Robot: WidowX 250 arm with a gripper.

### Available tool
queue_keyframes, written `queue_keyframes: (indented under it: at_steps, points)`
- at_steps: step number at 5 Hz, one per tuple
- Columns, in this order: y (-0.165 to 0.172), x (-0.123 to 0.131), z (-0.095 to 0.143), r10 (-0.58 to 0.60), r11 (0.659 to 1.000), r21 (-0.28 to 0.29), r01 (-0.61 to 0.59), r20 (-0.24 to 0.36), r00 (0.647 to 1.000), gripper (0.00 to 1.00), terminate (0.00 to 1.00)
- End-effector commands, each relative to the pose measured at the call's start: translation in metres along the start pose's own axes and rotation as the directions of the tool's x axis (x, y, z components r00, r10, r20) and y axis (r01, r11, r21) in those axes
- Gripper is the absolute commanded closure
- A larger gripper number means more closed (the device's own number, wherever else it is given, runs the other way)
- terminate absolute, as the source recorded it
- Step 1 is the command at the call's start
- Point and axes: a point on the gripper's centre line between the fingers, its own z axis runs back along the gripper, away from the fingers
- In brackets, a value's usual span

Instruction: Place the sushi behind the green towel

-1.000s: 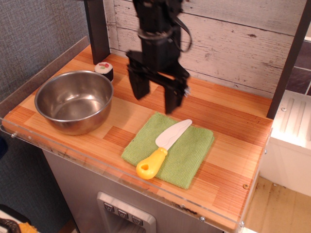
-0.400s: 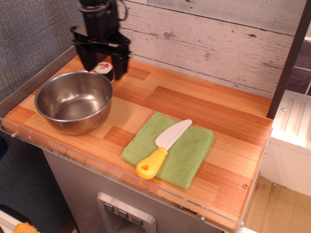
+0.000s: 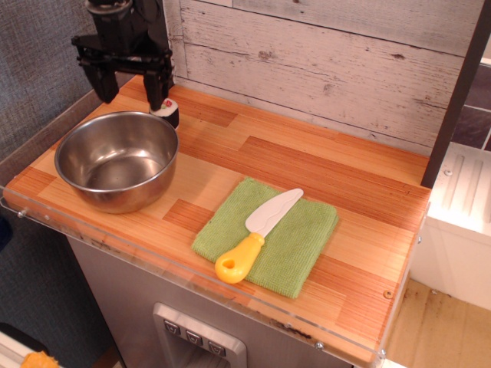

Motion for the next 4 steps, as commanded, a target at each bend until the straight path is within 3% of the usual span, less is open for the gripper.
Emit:
queue_keyframes:
  at_steps: [1,4]
  points:
    - [0.007,0.025,0.014,0.060,0.998,0.006,-0.061,0.078,0.995,0.00,0.00]
    - [-0.007,0.031,-0.020,0.031,0.999,0.027,-0.031,0.006,0.999,0.00,0.00]
